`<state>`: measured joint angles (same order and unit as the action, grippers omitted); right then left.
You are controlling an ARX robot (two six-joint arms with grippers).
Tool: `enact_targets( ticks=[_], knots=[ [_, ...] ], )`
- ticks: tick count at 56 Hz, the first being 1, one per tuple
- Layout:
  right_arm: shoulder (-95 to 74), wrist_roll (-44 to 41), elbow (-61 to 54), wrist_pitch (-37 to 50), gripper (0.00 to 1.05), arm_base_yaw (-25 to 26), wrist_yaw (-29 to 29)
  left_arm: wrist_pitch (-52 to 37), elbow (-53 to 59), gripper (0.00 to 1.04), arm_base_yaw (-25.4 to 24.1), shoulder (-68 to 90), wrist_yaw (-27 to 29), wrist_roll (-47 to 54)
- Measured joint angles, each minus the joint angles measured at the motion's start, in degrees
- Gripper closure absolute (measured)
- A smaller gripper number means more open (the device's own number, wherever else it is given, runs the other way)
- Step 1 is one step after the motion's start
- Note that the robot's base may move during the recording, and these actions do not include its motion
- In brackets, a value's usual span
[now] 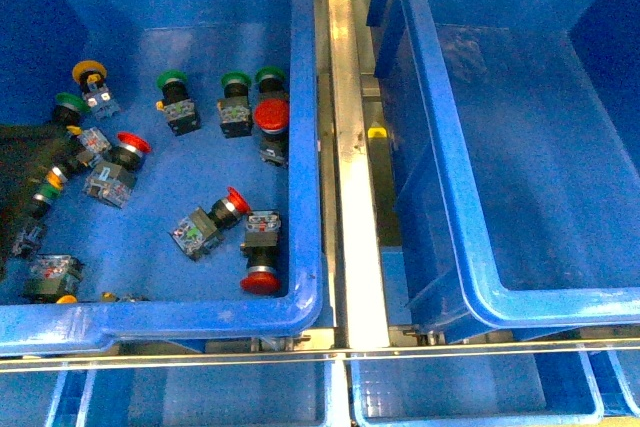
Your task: Pick red and yellow buttons and place in box
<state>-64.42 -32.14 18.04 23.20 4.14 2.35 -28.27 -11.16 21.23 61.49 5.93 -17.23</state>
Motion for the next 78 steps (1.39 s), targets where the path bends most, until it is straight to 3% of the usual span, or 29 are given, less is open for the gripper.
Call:
enact_targets(
  ticks=[2,4,7,27,35,38,41,46,73,78],
  knots=[
    [1.46,0.24,0.02,-1.49,0.77,0.28,-0.13,-14.49,5.4,0.21,0.9,2.75,8.39,4.94],
    [3.32,0.55,0.0,-3.34,0.77,0.5,-0.15,-25.75,10.25,0.3,0.59,3.5,12.9,9.22],
    [6.29,1.49,0.07,-6.16,0.77,0.57,-0.59,-30.99,10.84,0.42,-1.49,-0.22,13.09,12.72],
    [18.25,5.03,0.35,-17.77,0.77,0.46,-1.7,-7.5,10.86,1.03,-10.67,-27.34,4.17,16.33],
    [21.53,5.95,0.66,-20.52,0.77,0.92,-1.31,3.74,10.29,1.02,-13.42,-36.7,1.44,16.57],
    [22.77,6.91,0.76,-21.73,0.77,0.92,-1.51,5.51,10.29,1.02,-14.36,-38.62,0.33,16.59],
    [24.06,7.28,0.76,-22.84,0.77,0.76,-1.66,7.58,10.25,1.02,-18.05,-40.68,-4.59,16.68],
    [26.1,8.94,0.96,-24.9,0.77,0.31,-2.95,9.46,10.23,1.02,-20.68,-42.69,-5.16,16.66],
    [31.34,10.78,1.73,-30.36,0.78,-2.4,-4.31,18.14,10.21,1.02,-21.0,-51.47,-5.92,16.68],
    [31.36,11.08,1.9,-30.64,0.78,-2.73,-4.42,26.84,10.16,1.02,-20.98,-58.05,-5.75,16.68]
  ],
)
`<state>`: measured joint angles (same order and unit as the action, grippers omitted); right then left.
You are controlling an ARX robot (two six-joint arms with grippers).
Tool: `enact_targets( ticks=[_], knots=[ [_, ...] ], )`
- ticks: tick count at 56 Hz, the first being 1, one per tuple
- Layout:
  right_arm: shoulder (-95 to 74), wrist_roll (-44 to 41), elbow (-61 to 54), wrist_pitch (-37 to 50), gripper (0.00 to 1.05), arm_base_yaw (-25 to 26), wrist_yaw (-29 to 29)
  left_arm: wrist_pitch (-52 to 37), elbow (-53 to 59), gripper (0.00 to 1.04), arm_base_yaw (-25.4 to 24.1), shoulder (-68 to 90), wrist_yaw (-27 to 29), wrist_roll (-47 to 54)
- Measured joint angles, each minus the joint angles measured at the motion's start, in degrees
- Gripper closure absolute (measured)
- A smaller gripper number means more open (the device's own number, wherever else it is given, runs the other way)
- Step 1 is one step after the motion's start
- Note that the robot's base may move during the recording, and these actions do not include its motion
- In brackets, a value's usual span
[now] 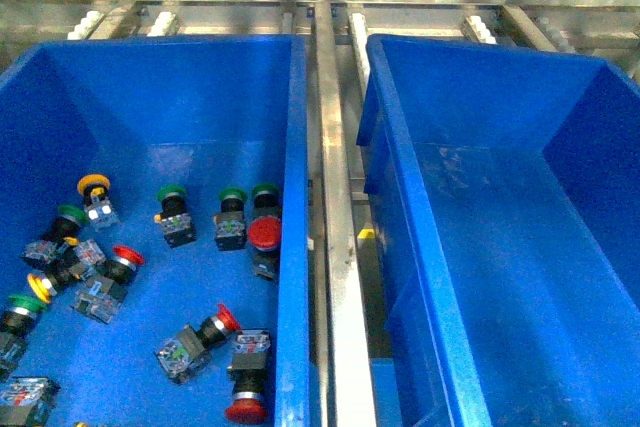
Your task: Pick red and yellow buttons and place in box
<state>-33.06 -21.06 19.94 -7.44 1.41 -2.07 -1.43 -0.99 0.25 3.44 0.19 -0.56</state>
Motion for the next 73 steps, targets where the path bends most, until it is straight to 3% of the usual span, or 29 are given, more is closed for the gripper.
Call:
enact_targets(
  ticks=[52,73],
  knots=[
    [1.62,0.98,-0.15,-2.12,0.78,-1.4,-1.27,1.46,-0.04,1.02,-0.09,-2.6,-0.2,0.11],
    [-2.84,3.26,-0.94,2.69,0.78,-9.2,-4.13,1.44,-0.04,1.02,-0.15,-2.6,-0.31,0.13]
  ],
)
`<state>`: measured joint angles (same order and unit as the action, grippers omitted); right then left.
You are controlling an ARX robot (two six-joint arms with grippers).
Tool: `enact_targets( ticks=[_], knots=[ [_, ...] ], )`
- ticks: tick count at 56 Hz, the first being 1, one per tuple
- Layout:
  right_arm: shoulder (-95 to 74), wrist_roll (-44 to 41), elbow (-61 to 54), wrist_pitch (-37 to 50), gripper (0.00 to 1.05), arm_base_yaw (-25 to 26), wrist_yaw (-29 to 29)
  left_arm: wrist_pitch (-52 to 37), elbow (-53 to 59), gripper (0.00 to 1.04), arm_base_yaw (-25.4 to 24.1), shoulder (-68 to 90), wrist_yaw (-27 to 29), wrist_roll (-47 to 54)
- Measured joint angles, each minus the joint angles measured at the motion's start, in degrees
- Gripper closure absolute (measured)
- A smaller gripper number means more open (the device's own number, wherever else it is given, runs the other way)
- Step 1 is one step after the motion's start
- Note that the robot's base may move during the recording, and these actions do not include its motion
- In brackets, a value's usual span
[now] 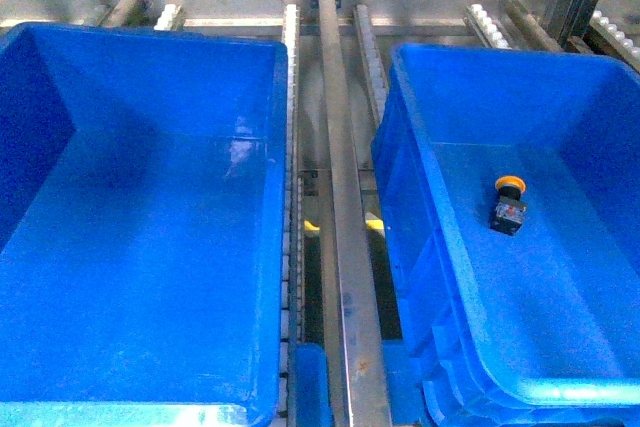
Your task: Pick red and yellow buttons and place in box
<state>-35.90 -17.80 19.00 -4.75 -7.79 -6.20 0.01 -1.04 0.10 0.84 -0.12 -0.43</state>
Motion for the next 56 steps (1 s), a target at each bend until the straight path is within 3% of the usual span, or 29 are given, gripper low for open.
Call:
enact_targets(
  ticks=[11,30,43,54,56],
  knots=[
    [-4.2,0.7,0.0,3.08,0.78,-3.74,-1.77,0.0,0.0,1.02,0.0,0.0,0.11,-0.04],
    [-6.56,2.03,-0.07,4.7,0.78,-5.42,-2.69,0.0,-0.02,0.43,0.0,0.0,0.11,-0.02],
    [-13.05,0.17,0.61,9.86,0.78,2.36,3.58,0.0,0.0,0.06,0.0,0.0,0.11,0.07],
    [-34.88,-2.25,12.31,21.62,0.78,13.38,9.57,0.0,-0.02,0.08,0.0,0.0,0.11,0.11],
    [-39.6,-2.1,15.1,22.86,0.78,14.78,9.92,0.0,0.0,0.15,0.0,0.0,0.11,0.17]
  ],
)
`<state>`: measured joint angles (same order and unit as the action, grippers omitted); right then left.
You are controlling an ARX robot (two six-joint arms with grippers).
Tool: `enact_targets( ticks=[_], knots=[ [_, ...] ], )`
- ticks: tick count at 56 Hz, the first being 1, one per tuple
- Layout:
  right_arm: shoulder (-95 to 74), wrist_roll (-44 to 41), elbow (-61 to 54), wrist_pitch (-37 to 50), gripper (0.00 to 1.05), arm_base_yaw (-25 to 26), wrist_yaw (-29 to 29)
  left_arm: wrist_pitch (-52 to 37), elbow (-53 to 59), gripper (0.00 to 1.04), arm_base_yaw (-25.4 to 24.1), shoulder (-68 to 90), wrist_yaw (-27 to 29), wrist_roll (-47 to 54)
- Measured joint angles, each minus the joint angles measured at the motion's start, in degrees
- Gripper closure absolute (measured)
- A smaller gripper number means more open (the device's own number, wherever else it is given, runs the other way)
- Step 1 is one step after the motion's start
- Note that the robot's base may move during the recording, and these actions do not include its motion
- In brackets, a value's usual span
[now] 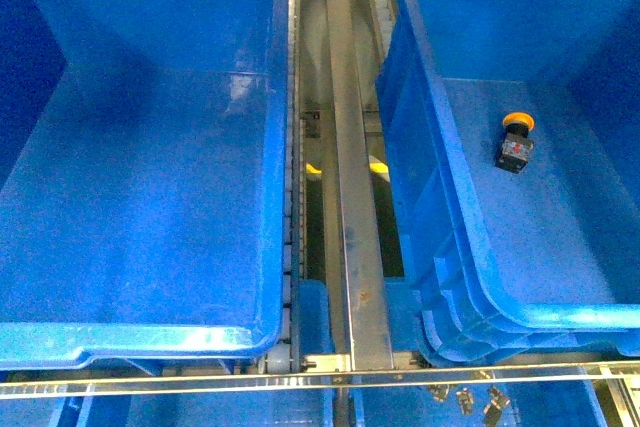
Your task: Pick red and yellow buttons and place in box
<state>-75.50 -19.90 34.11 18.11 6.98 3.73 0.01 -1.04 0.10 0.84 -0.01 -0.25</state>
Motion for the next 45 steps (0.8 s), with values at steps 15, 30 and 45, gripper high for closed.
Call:
enact_targets(
  ticks=[15,30,45],
  knots=[
    [-18.56,3.13,10.38,4.31,0.78,2.29,-0.57,0.0,-0.02,0.62,0.0,0.0,0.0,0.02],
    [-31.1,9.51,22.1,4.15,0.78,2.62,-2.91,0.0,-0.02,0.75,0.0,0.0,0.0,-0.04],
    [-37.07,16.68,30.05,0.26,0.78,2.27,-3.96,0.0,0.0,0.32,0.0,0.0,0.0,-0.02]
  ],
)
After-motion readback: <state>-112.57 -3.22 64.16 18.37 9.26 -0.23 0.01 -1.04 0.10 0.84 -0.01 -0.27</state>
